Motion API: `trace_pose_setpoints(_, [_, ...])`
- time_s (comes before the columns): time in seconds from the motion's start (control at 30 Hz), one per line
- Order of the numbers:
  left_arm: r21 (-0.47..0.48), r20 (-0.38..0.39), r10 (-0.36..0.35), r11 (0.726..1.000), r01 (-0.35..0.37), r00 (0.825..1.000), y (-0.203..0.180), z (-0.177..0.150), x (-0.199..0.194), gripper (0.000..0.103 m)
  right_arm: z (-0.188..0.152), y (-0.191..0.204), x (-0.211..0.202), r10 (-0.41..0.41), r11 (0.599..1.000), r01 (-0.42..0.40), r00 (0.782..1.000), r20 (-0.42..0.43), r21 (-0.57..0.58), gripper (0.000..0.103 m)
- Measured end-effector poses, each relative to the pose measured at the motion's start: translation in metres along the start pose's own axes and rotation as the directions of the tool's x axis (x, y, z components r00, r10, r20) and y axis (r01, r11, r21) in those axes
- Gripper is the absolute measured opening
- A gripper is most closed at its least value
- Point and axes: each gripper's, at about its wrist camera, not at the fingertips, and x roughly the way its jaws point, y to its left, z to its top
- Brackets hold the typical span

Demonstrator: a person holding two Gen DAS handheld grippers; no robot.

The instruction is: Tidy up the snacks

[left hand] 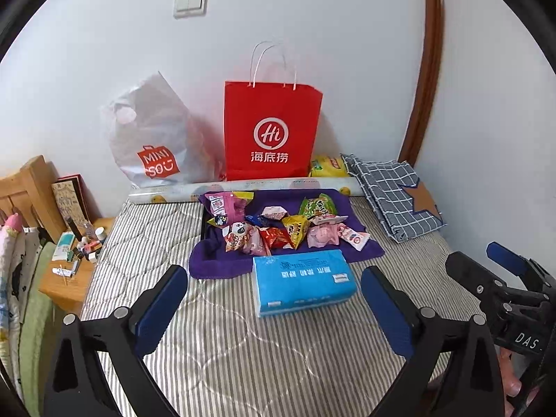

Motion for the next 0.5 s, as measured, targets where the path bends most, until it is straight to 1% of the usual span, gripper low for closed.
trace_pose_setpoints(0.27, [0.012,0.043,0.018,1.000,-0.019,0.999,-0.007,-0.010,-0.028,0.101,-0.013,0.004,-0.035,0.000,1.000,0.000,0.999,0.036,-0.014,0.103])
trace_pose_setpoints(0.5, [0.017,0.069,0.022,1.000,-0.024,0.997,-0.013,-0.013,-0.043,0.101,-0.021,0.007,-0.054,0.001,0.999,0.001,0.998,0.068,-0.033,0.103])
